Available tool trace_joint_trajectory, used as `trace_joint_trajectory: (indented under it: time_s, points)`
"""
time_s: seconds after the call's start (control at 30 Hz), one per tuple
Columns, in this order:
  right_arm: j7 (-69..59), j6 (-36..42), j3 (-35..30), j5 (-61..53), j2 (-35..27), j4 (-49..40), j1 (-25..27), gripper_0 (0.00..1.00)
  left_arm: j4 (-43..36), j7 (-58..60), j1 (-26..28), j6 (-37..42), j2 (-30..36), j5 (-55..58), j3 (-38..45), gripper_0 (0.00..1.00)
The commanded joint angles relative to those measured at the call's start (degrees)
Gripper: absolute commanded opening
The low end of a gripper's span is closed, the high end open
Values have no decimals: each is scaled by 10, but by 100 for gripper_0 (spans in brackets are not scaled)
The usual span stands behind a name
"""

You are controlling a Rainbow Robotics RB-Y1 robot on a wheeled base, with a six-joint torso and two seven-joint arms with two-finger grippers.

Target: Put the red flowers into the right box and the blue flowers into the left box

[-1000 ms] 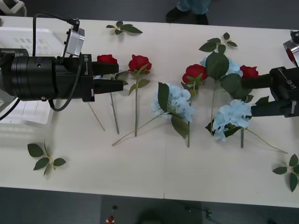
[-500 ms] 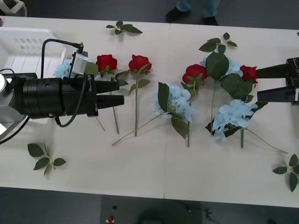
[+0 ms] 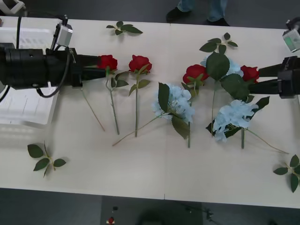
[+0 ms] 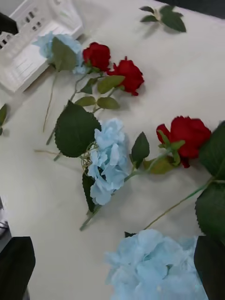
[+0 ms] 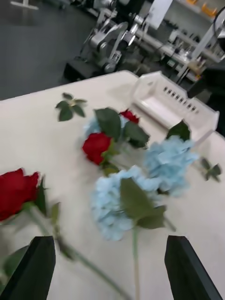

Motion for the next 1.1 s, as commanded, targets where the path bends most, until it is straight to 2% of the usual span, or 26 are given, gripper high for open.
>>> trace_joint_trajectory:
  time_s: [0.03,0.2,0.3,0.37,0.47,0.77,0.97,1.0,1.03,1.1]
  points:
    - [-106,-15,53,31,-8,24,-55,100,51,101,-49,56,22,-51,1,67]
    - [-246,-23,100,80,13,94,-106,100,110,210,-78,121,25,-139,3,68]
    - [-274,-21,105,100,25,129,-121,100,132,236,-83,139,25,-171,5,67]
    - [-312,-13,105,125,49,193,-144,100,165,279,-85,167,25,-211,6,68]
    - [-332,-13,105,152,63,235,-159,100,190,305,-85,179,24,-229,6,68]
    - [-402,-19,105,260,109,303,-170,100,217,414,-81,159,24,-310,6,68]
    - [-408,-35,104,275,149,359,-173,100,217,484,-81,153,16,-295,7,67]
    - [-407,-37,104,284,156,369,-176,100,217,493,-80,147,13,-296,6,72]
    - [-408,-39,104,294,165,377,-180,100,217,501,-77,137,8,-295,6,100]
    - [-410,-42,104,318,180,401,-188,100,217,505,-71,111,0,-296,6,100]
